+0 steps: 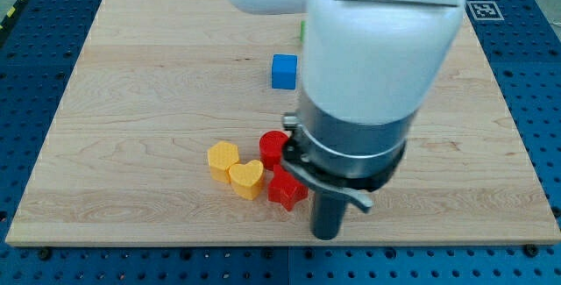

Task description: Place the arm in between the yellow heart and red star

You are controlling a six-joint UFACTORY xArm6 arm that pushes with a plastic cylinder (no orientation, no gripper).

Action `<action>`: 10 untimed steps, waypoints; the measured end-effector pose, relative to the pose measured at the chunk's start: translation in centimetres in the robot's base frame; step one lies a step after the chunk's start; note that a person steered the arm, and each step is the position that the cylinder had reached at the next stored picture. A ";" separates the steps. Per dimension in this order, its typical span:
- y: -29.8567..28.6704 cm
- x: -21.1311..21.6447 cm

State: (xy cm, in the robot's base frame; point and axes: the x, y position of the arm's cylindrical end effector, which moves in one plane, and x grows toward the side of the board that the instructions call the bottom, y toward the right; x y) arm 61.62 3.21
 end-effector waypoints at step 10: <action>-3.7 -5.0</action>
State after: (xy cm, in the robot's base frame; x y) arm 56.59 -0.44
